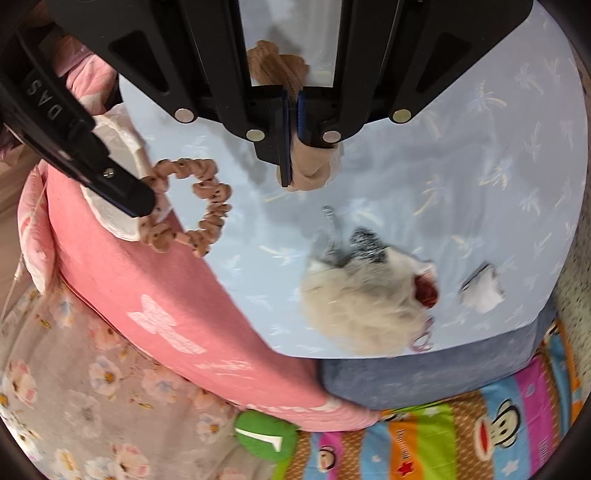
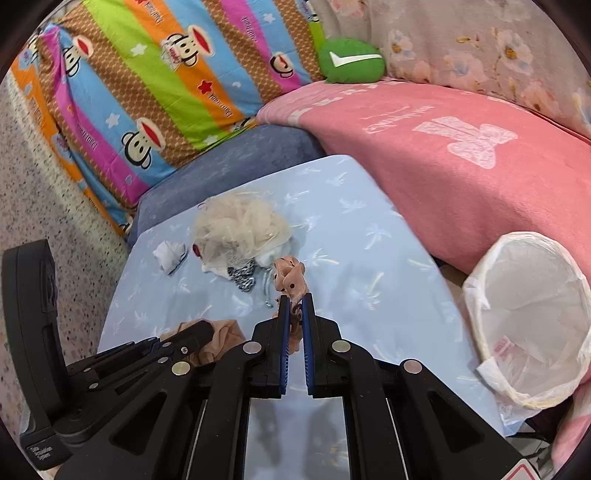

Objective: Collect trash
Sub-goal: 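Carry the tan stocking with the left tool while the right tool carries the scrunchie to the bin, then open the right tool dropping the scrunchie while the left tool drops the stocking into the bin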

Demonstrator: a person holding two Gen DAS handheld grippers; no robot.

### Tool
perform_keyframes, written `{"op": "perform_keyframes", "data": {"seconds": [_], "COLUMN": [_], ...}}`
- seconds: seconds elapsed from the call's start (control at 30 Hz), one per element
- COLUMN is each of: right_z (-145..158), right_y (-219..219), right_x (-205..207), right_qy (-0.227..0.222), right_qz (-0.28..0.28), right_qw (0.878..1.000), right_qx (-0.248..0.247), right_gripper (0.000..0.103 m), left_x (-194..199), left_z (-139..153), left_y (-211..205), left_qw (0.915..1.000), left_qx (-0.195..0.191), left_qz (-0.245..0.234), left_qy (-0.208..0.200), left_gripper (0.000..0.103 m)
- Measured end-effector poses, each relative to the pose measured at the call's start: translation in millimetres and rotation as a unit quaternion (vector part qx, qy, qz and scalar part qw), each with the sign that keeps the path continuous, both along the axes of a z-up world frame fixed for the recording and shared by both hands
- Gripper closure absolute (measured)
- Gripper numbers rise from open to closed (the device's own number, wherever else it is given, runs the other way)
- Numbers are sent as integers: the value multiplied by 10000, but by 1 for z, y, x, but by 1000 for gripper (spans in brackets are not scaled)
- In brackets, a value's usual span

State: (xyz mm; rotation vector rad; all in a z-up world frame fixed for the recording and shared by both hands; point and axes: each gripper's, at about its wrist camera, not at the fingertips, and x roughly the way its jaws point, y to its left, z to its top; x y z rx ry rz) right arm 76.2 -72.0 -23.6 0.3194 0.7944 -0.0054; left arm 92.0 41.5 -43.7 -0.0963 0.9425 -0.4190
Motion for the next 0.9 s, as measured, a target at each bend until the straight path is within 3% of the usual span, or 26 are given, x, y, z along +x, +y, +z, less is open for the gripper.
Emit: {"op": "perform_keyframes", "data": {"seconds": [0.37, 0.9], "right_z": [9, -6], "right_y": [-85, -207], "right_x": [-37, -97], "right_qy": [-139, 11], "right_qz": [-778, -2092], "right_qw": [9969, 9778], "right_qx": [49, 74], "right_gripper": [97, 96], "left_x": [-9, -34], "left_z": [18, 29], "left_y": [-97, -219], "left_qw": [9952, 9744], "left_qx": [34, 17], "left_qz": [-950, -2226], "left_qy": [-227, -306], "left_gripper": [101, 100]}}
